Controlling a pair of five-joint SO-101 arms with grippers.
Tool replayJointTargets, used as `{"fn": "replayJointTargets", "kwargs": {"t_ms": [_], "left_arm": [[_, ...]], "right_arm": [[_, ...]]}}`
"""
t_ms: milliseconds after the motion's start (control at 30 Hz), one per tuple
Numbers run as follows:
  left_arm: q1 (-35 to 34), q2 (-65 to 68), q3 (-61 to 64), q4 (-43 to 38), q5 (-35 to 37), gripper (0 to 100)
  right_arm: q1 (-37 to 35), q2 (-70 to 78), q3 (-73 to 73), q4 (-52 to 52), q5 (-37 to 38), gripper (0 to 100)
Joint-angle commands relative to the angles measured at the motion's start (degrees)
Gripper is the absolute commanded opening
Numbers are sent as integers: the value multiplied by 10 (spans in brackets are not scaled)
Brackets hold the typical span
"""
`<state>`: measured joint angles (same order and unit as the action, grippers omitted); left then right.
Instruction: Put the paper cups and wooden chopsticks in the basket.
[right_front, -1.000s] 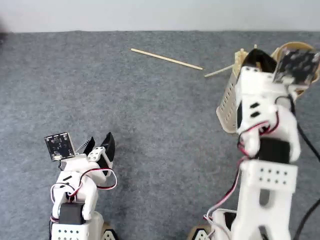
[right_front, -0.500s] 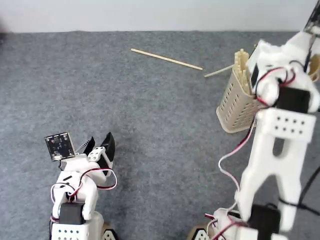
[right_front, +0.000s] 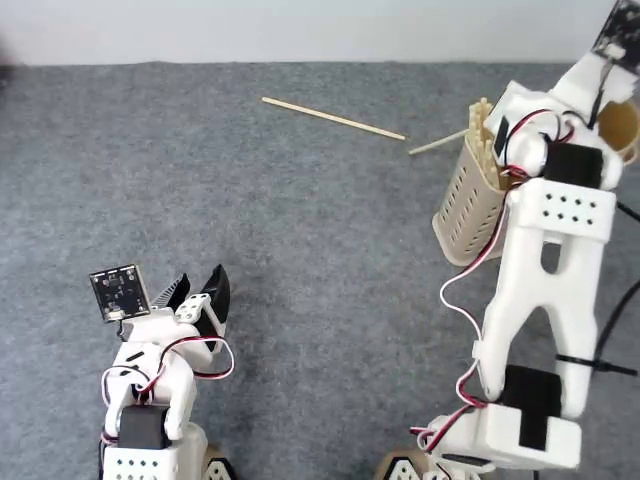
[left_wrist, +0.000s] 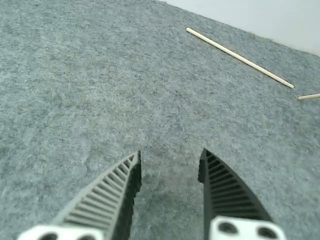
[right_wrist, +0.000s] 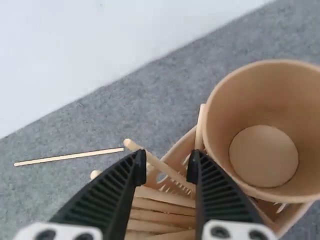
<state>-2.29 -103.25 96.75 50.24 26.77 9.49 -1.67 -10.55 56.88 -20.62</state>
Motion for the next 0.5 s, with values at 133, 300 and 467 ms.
{"fn": "replayJointTargets", "kwargs": {"t_ms": [133,300,467], "left_arm": [[0,-5,-3,2,-8,188],[0,-5,-3,2,-8,188],[0,-5,-3,2,-8,188]], "right_arm": [[7,36,-37,-37,-81,154],[3,48,-37,-62,-119,154],[2,47,-37,-74,-135,154]]}}
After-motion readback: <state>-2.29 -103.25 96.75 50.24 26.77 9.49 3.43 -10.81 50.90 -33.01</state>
